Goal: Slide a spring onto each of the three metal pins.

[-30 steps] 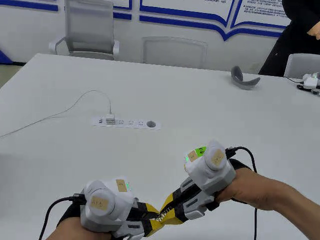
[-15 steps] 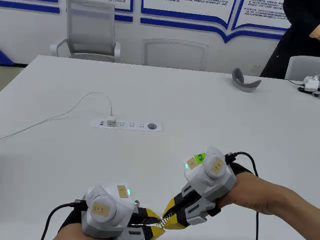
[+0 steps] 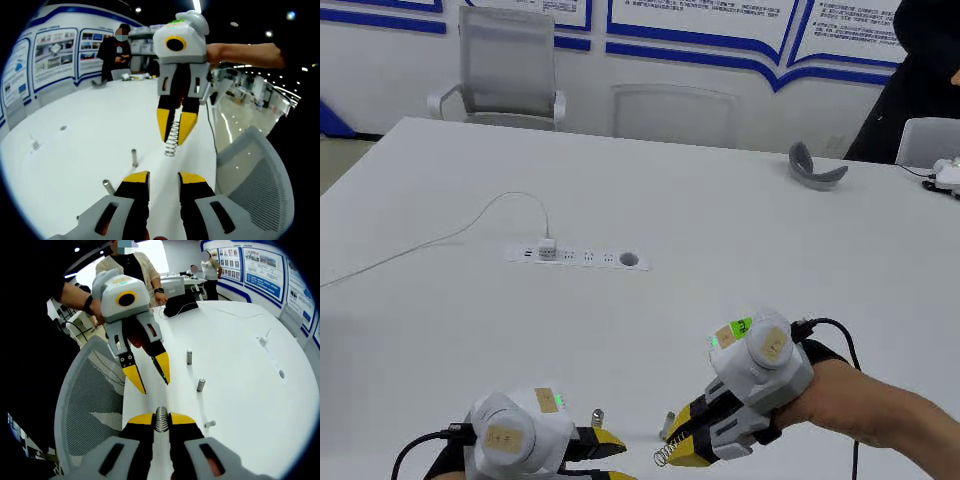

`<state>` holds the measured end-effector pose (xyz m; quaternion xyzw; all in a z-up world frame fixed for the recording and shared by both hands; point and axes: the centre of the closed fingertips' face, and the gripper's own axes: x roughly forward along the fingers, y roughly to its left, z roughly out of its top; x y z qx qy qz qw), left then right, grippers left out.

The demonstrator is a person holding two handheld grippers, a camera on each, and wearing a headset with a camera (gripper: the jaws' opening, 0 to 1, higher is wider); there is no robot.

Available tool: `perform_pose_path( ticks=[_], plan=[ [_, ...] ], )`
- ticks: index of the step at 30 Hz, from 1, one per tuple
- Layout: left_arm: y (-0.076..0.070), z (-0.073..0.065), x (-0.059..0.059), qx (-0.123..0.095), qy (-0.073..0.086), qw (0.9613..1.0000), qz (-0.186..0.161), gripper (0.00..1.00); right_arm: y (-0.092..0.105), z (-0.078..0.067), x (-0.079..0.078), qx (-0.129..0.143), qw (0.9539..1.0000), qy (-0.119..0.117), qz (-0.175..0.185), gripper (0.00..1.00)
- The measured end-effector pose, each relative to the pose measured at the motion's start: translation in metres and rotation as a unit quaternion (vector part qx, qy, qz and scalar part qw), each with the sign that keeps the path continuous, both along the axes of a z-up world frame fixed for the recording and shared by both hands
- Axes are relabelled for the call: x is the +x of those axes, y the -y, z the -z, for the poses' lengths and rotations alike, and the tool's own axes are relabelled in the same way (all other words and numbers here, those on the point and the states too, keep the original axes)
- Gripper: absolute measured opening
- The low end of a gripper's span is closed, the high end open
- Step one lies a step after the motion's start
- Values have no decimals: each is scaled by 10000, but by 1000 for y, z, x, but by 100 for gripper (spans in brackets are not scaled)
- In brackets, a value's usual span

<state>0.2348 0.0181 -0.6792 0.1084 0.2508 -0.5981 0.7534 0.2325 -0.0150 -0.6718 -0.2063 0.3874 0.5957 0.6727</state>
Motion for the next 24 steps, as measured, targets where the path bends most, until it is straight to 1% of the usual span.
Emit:
perform_pose_path(
  ticks=[5,7,13,16,24],
  plan=[
    [-7,2,5,5,-20,9999,-159,24,6,4,1,-108,9999,-5,57,12],
    [-11,3,7,28,-16,9997,-244,27,10,6,3,-164,9998,7,90,12],
    [-23,8,11,60,-61,9988,-478,31,21,14,12,-355,9990,39,282,12],
    [-29,11,11,91,-83,9982,-595,34,24,16,15,-401,9986,48,352,12],
    [-48,16,14,139,-147,9959,-882,38,26,24,21,-547,9978,58,366,12]
  ],
)
